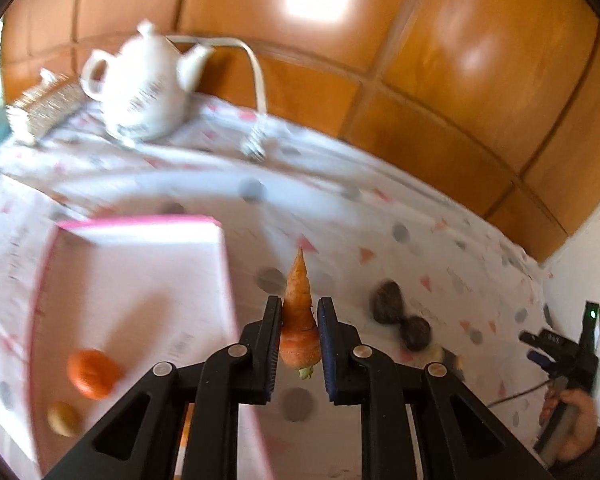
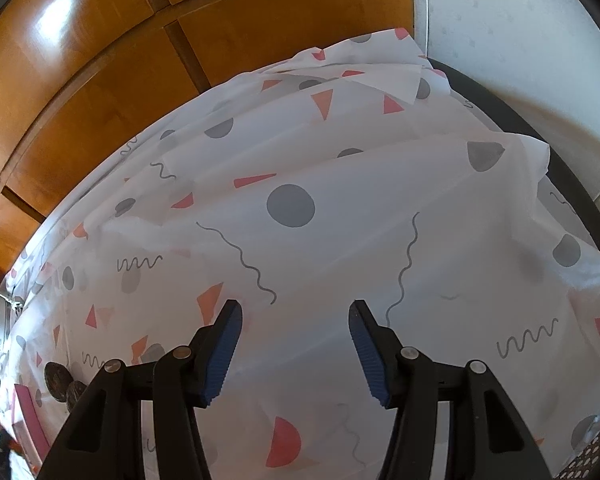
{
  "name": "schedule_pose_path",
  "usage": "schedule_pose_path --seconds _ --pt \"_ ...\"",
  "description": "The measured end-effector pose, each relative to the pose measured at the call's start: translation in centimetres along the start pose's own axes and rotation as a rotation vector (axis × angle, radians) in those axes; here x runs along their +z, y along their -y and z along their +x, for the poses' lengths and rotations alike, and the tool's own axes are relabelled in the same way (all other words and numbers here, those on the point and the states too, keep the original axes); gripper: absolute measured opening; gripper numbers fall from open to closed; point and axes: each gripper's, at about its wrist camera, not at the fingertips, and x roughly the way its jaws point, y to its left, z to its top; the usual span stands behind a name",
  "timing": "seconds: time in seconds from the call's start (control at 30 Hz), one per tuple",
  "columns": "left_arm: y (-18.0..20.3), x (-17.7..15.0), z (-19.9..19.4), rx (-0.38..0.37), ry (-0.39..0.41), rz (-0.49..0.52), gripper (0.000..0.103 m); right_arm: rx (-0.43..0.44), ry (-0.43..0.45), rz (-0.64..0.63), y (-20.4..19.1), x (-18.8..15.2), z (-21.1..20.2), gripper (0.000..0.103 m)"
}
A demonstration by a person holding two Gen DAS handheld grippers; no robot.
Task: Organize fruits
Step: 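Carry the carrot into the pink tray and open the left gripper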
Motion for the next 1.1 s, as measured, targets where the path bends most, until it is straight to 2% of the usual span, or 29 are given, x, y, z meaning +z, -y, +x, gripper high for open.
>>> schedule_pose_path --seconds 0.17,0.27,0.33,0.63,0.83,0.9,1.03,1.1 --pt "-5.5 0.8 -0.2 0.135 0.035 -0.099 0.018 -0.005 -0.007 -0.023 -0.3 -0.2 0.2 0.057" --pt "-8.5 0.6 0.9 0.198 0.003 -0.161 0.018 -0.01 -0.012 -0.033 -0.4 -0.3 0.3 0.057" --pt "-9.3 0.1 1.3 0.229 -0.012 -0.166 0.018 -0.018 -0.01 -0.039 -0.4 -0.3 0.3 0.057" --pt "-9.8 -2.3 2.1 0.258 -0.05 -0.154 0.02 -0.032 -0.015 -0.065 -0.7 -0.5 0.5 0.057" --pt "-9.6 -3.0 0.8 0.297 -0.021 -0.174 0.028 -0.026 -0.022 -0.078 -1.0 -0.6 0.6 0.057" --pt "-9.9 -3.3 0.1 0.314 -0.004 -0.197 0.038 -0.018 -0.024 -0.088 -1.2 -0.7 0.6 0.057" --pt "-10.7 -4.4 -1.7 0.335 0.024 -0.255 0.044 0.019 -0.033 -0.131 -2.3 -1.2 0.5 0.057" --pt "-11.0 -4.9 -2.4 0.343 0.029 -0.264 0.053 0.039 -0.036 -0.167 -3.0 -1.6 0.4 0.057"
